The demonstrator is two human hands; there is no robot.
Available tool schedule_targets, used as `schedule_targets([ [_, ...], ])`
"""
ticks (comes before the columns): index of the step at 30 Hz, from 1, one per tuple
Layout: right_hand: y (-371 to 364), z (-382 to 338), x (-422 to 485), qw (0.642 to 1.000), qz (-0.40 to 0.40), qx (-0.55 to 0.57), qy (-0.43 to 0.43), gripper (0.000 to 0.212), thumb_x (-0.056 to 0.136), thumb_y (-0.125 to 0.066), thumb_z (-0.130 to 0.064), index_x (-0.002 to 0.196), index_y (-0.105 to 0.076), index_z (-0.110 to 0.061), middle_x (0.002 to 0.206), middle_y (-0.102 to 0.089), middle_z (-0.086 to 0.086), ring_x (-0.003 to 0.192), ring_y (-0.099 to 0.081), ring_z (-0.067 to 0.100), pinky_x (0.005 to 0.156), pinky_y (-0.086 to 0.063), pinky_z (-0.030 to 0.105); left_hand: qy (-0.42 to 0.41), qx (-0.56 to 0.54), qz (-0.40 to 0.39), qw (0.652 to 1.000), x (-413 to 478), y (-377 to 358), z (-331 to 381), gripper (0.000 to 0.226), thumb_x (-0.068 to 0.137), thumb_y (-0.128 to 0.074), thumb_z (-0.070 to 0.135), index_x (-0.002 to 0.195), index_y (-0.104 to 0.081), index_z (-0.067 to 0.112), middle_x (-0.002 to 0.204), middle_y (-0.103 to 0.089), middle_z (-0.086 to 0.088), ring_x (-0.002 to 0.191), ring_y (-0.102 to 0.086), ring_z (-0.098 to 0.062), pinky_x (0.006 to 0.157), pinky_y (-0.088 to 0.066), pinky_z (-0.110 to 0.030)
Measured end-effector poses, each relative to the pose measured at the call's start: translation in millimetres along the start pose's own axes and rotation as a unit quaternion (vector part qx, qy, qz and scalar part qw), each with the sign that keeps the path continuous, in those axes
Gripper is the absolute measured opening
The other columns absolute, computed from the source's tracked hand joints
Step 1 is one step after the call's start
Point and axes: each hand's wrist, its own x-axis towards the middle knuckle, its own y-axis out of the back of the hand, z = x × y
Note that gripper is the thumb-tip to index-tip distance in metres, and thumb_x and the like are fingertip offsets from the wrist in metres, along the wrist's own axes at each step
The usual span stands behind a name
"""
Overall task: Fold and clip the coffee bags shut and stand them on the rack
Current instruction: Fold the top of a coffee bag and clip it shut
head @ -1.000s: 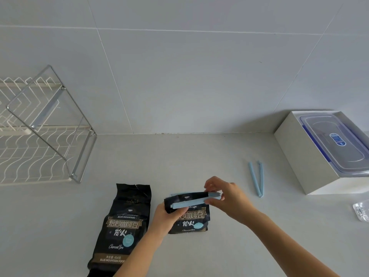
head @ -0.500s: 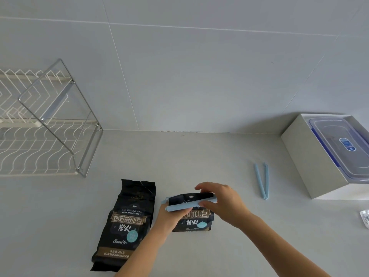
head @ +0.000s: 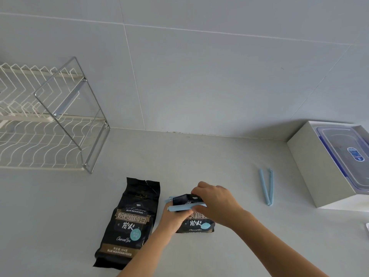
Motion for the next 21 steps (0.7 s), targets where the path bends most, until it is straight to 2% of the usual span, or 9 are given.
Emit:
schedule_targets([
  [1,1,-3,1,1.0,-0.006,0.003,-0.001,0.026,0.088,-0.055,-0.035,0.108,-0.055,-0.017,0.103,-0.056,0.001,0.084,-0.059,0.025,0.076,-0.046,0.033,0.002,0.002,0.0,1.0,0,0,2,0.003,0.077,-0.072,0.007,0.079,-0.07,0.008,0.069,-0.064,-0.005,0.066,-0.058,-0.014,0.053,-0.046,-0.014],
  [4,-3,-17,5,1.0,-0.006,-0.003,0.009,0.023,0.088,-0.051,-0.026,0.107,-0.054,-0.014,0.104,-0.055,0.004,0.087,-0.058,0.026,0.07,-0.045,0.034,0.026,0.03,0.015,0.999,1,-1,1,0.02,0.079,-0.065,0.002,0.065,-0.061,0.015,0.057,-0.058,0.002,0.052,-0.052,-0.006,0.045,-0.04,-0.01],
  [5,-6,-23,7,1.0,-0.007,-0.005,0.019,0.023,0.088,-0.052,-0.027,0.107,-0.053,-0.014,0.104,-0.055,0.005,0.088,-0.058,0.026,0.069,-0.043,0.033,0.035,0.04,0.018,0.998,1,-1,3,0.024,0.081,-0.061,0.0,0.063,-0.057,0.015,0.053,-0.057,0.005,0.046,-0.051,0.001,0.042,-0.038,-0.007],
  [7,-13,-38,12,0.999,-0.01,-0.009,0.041,0.026,0.089,-0.055,-0.032,0.107,-0.054,-0.013,0.102,-0.056,0.005,0.089,-0.057,0.025,0.069,-0.04,0.032,0.039,0.099,0.016,0.994,-2,0,2,0.033,0.088,-0.045,-0.004,0.06,-0.047,0.013,0.041,-0.053,0.01,0.036,-0.049,0.002,0.036,-0.034,-0.005],
  [9,-17,-49,18,0.999,-0.008,-0.002,0.047,0.025,0.089,-0.055,-0.03,0.108,-0.056,-0.013,0.102,-0.058,0.006,0.091,-0.057,0.025,0.073,-0.041,0.032,0.029,0.158,0.018,0.987,-4,1,1,0.036,0.091,-0.038,-0.006,0.061,-0.043,0.013,0.047,-0.05,0.003,0.041,-0.046,-0.003,0.035,-0.034,-0.004],
  [12,-19,-50,22,0.999,0.005,0.029,0.035,0.024,0.089,-0.055,-0.025,0.11,-0.059,-0.014,0.105,-0.059,0.006,0.094,-0.058,0.025,0.078,-0.044,0.033,0.025,0.102,0.042,0.994,-5,0,3,0.037,0.087,-0.044,-0.007,0.059,-0.042,0.017,0.055,-0.044,0.003,0.05,-0.04,-0.005,0.038,-0.034,-0.005],
  [18,-23,-45,19,0.996,0.043,0.062,0.037,0.023,0.089,-0.054,-0.025,0.11,-0.062,-0.021,0.104,-0.061,0.0,0.09,-0.059,0.021,0.072,-0.037,0.026,0.016,0.143,0.011,0.99,-3,1,2,0.036,0.088,-0.042,-0.004,0.065,-0.041,0.023,0.062,-0.044,0.004,0.057,-0.039,-0.006,0.048,-0.034,-0.011],
  [21,-27,-45,20,0.996,0.063,0.054,0.041,0.025,0.091,-0.05,-0.024,0.113,-0.061,-0.023,0.107,-0.061,-0.002,0.091,-0.058,0.019,0.074,-0.039,0.027,0.019,0.145,0.008,0.989,-3,2,6,0.035,0.089,-0.041,-0.002,0.065,-0.041,0.023,0.06,-0.044,0.004,0.054,-0.039,-0.005,0.043,-0.035,-0.008],
])
